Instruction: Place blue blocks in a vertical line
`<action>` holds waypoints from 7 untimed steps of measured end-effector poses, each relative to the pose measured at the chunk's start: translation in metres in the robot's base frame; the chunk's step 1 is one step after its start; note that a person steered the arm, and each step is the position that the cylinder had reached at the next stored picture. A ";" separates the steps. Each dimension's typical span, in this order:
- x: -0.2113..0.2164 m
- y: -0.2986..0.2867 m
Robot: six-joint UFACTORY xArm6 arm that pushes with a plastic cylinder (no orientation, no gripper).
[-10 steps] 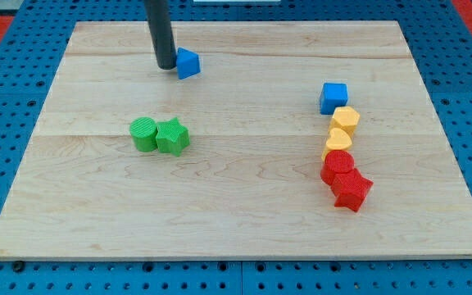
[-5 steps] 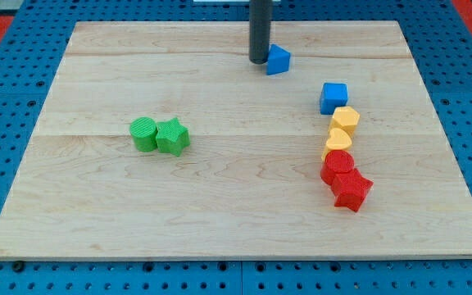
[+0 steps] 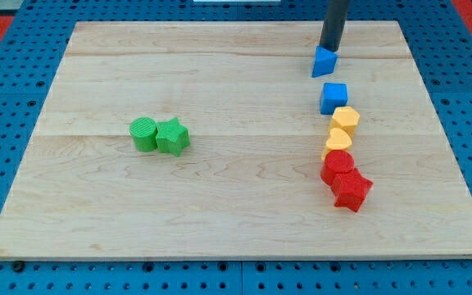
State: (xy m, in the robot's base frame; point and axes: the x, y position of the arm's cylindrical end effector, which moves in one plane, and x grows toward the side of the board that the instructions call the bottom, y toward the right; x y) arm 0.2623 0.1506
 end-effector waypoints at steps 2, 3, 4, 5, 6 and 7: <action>0.015 -0.013; 0.010 -0.024; -0.001 -0.040; 0.004 -0.050; 0.021 -0.055; 0.030 -0.046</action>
